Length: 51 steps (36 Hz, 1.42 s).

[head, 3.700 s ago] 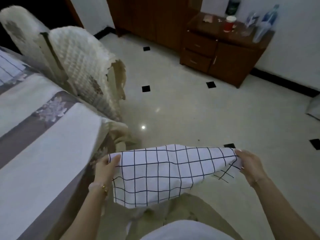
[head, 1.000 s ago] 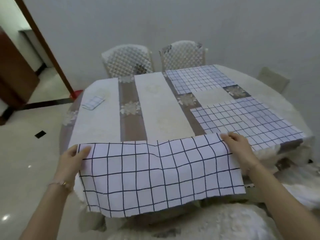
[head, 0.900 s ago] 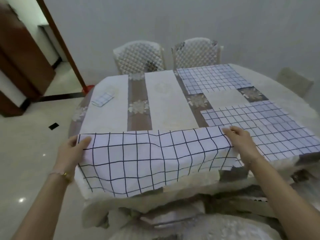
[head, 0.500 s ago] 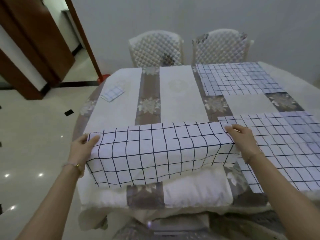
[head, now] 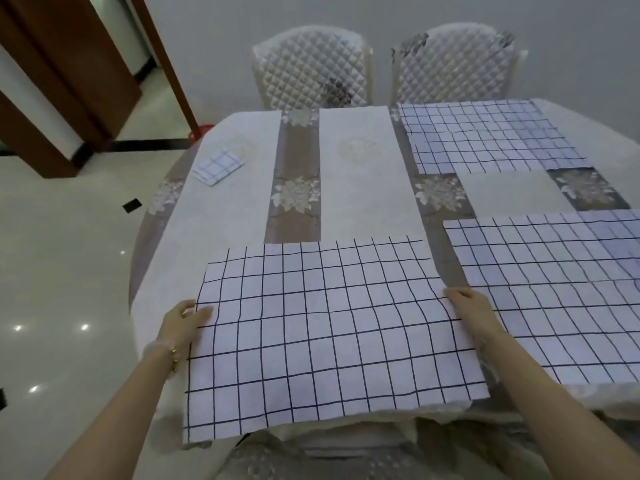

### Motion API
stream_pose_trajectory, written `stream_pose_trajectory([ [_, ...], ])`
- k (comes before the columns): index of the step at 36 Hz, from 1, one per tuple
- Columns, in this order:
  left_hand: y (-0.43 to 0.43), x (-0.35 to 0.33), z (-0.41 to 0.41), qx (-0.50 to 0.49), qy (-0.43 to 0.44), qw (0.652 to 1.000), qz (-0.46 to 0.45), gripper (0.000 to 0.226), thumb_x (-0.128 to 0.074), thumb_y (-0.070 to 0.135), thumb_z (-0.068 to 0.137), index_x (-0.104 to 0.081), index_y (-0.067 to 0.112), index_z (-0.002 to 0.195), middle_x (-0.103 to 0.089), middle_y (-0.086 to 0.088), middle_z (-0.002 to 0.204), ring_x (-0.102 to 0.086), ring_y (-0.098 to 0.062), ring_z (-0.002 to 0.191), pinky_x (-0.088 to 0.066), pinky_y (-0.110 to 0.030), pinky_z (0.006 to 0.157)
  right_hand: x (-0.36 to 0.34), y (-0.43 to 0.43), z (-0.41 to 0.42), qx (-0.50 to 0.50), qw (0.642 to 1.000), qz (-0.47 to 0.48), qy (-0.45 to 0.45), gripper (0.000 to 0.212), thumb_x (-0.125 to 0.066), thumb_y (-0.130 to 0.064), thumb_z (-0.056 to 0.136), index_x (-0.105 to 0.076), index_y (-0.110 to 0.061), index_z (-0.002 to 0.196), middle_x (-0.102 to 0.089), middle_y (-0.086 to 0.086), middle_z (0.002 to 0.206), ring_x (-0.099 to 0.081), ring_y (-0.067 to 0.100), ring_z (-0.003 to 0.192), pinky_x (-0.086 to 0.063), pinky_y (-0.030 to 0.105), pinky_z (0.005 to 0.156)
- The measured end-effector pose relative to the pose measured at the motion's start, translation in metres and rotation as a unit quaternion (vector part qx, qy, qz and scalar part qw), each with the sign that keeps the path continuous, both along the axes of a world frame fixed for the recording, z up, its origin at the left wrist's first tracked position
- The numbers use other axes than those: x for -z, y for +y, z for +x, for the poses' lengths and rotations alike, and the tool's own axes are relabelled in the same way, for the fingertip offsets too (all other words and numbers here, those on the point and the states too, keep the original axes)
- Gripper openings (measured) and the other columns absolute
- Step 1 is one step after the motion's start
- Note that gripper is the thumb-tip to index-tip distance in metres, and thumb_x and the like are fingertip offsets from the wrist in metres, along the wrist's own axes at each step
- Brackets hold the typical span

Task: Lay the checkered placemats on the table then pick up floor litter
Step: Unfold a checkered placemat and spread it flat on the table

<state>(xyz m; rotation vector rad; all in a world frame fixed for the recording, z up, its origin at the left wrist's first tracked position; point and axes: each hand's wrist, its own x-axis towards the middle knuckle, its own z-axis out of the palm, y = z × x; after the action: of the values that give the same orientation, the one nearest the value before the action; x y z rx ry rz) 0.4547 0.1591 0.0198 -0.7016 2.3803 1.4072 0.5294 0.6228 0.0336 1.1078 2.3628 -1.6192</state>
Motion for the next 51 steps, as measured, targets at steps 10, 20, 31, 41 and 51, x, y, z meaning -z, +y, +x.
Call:
stream_pose_trajectory([
  [10, -0.025, -0.001, 0.047, 0.034, -0.011, 0.999, 0.001, 0.034, -0.067, 0.022, 0.084, -0.057, 0.016, 0.117, -0.063, -0.005, 0.103, -0.059, -0.018, 0.09, -0.044, -0.029, 0.076, -0.002, 0.002, 0.058, -0.041, 0.999, -0.02, -0.019, 0.015, -0.054, -0.029, 0.093, -0.066, -0.019, 0.093, -0.066, 0.008, 0.102, -0.061, 0.027, 0.099, -0.048, 0.046, 0.095],
  [20, -0.031, 0.001, 0.063, 0.034, -0.002, 0.999, -0.013, 0.024, -0.066, 0.007, 0.083, -0.062, 0.008, 0.107, -0.066, -0.011, 0.09, -0.061, -0.024, 0.078, -0.048, -0.031, 0.069, 0.004, 0.002, 0.066, -0.064, 0.995, 0.042, -0.063, 0.028, -0.061, -0.014, 0.089, -0.057, 0.014, 0.088, -0.055, 0.037, 0.092, -0.053, 0.036, 0.077, -0.036, 0.029, 0.06],
  [31, -0.012, -0.002, 0.033, -0.002, 0.011, 1.0, 0.0, 0.024, -0.065, 0.013, 0.084, -0.062, 0.01, 0.108, -0.064, -0.014, 0.103, -0.059, -0.027, 0.09, -0.049, -0.038, 0.084, 0.011, 0.001, 0.051, -0.012, 0.995, 0.09, -0.044, 0.016, -0.065, -0.019, 0.086, -0.063, -0.008, 0.097, -0.061, 0.006, 0.099, -0.055, 0.024, 0.087, -0.044, 0.034, 0.08],
  [41, -0.002, 0.002, 0.023, 0.005, 0.033, 0.998, -0.05, 0.024, -0.066, 0.016, 0.084, -0.061, 0.011, 0.107, -0.062, -0.008, 0.099, -0.057, -0.025, 0.092, -0.046, -0.037, 0.087, 0.019, 0.005, 0.05, 0.004, 0.991, 0.131, -0.031, 0.025, -0.066, -0.026, 0.085, -0.06, -0.012, 0.105, -0.057, 0.002, 0.099, -0.053, 0.022, 0.089, -0.044, 0.034, 0.079],
  [51, 0.008, 0.009, 0.026, -0.002, 0.074, 0.987, -0.146, 0.026, -0.062, 0.019, 0.083, -0.054, 0.016, 0.108, -0.057, 0.004, 0.08, -0.058, -0.024, 0.085, -0.041, -0.027, 0.066, 0.023, -0.002, 0.053, -0.001, 0.982, 0.189, -0.023, 0.025, -0.065, -0.028, 0.085, -0.057, -0.013, 0.104, -0.061, 0.004, 0.093, -0.057, 0.025, 0.083, -0.043, 0.033, 0.069],
])
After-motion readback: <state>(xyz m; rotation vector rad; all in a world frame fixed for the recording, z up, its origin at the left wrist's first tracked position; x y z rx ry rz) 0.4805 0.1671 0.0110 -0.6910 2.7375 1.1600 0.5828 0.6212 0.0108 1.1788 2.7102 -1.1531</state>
